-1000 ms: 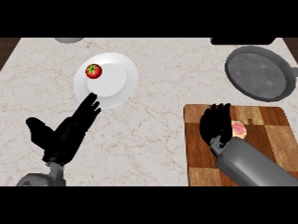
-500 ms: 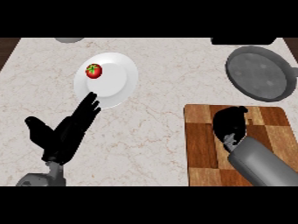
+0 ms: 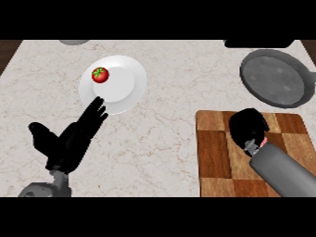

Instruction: Pick the cupcake from the cutting board and place it in the pan

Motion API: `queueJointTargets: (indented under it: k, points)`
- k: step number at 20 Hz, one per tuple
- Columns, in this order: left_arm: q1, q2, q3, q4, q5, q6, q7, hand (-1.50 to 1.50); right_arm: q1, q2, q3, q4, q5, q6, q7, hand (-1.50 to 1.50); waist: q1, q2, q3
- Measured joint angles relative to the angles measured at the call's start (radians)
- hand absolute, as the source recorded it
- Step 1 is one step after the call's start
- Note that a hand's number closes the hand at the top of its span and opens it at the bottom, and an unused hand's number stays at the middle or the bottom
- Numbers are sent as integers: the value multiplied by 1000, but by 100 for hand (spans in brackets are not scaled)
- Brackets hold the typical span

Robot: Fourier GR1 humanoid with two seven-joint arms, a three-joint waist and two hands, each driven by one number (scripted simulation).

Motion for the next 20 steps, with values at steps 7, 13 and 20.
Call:
queueJointTargets:
  k: [7, 13, 20]
  points:
    - [36, 8, 26, 5, 11, -19, -26, 0, 96, -85, -13, -147, -49, -246, -248, 150, -27, -6, 2]
    - [49, 2, 39, 1, 8, 5, -25, 0, 231, -155, -107, -367, -239, -529, -533, 150, -84, -15, 7]
    - [57, 8, 52, -6, 3, 11, -35, 0, 399, -245, -360, -535, -607, -702, -795, 150, -95, -11, 6]
